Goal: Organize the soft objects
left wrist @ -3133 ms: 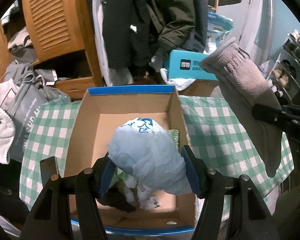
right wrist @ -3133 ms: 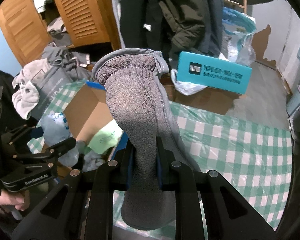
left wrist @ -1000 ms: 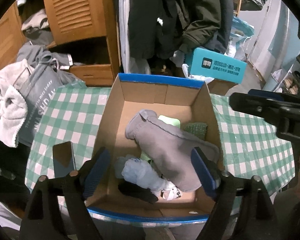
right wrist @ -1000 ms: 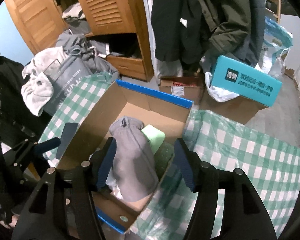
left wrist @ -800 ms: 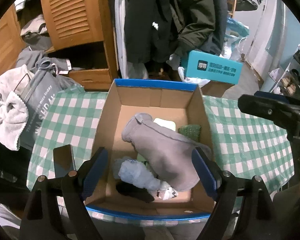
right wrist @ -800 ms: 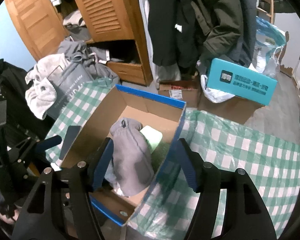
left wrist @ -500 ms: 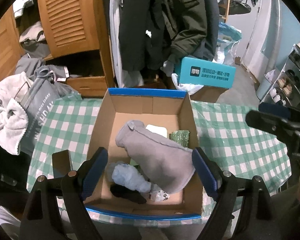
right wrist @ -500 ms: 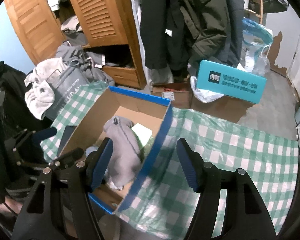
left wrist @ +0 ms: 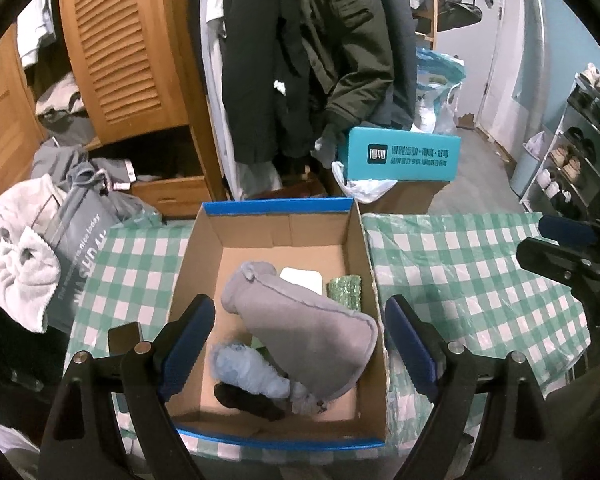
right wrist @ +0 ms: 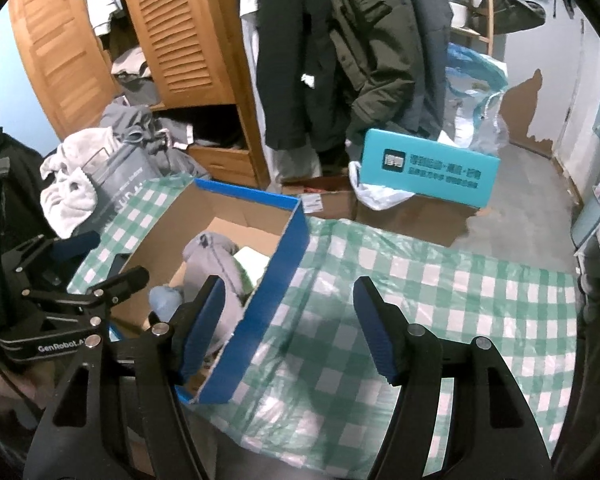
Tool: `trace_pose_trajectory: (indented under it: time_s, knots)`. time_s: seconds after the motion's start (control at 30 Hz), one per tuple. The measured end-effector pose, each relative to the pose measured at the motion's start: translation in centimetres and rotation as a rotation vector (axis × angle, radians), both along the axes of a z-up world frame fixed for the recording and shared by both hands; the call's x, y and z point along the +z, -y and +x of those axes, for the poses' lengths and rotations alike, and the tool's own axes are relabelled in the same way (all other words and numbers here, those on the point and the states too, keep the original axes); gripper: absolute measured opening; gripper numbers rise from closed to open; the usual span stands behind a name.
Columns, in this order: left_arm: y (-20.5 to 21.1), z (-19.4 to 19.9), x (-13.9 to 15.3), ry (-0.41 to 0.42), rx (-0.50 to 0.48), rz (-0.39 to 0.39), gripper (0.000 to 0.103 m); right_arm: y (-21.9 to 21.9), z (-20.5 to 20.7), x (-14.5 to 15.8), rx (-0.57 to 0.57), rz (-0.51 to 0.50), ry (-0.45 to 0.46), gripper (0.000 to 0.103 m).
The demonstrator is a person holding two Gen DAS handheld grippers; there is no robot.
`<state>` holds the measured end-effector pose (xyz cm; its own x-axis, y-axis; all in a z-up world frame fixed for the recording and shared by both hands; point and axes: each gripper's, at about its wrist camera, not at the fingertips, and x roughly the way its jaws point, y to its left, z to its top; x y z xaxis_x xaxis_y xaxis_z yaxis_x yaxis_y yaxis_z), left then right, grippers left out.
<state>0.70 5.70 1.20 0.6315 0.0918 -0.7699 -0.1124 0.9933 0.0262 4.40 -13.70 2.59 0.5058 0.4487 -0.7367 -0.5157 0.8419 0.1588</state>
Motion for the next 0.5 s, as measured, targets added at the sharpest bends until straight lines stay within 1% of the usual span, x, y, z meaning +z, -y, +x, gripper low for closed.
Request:
trace_pose_trajectory:
  time_s: [0.1, 0.3, 0.5]
  knots:
    - [0.4, 0.3, 0.0, 0.005, -0.002, 0.003, 0.093, 0.8, -0.1, -0.1, -0.023, 0.003, 0.022, 0.066]
    - [0.8, 0.7, -0.4, -0.001, 0.007, -0.007, 0.093, 2.3, 0.3, -0.8, -0.068, 0.007, 0.024, 0.066]
    - [1.6, 0.9, -0.4, -0.003, -0.004, 0.0, 0.093, 3.3, 0.2, -1.1, -0.078, 0.01, 0.014, 0.066]
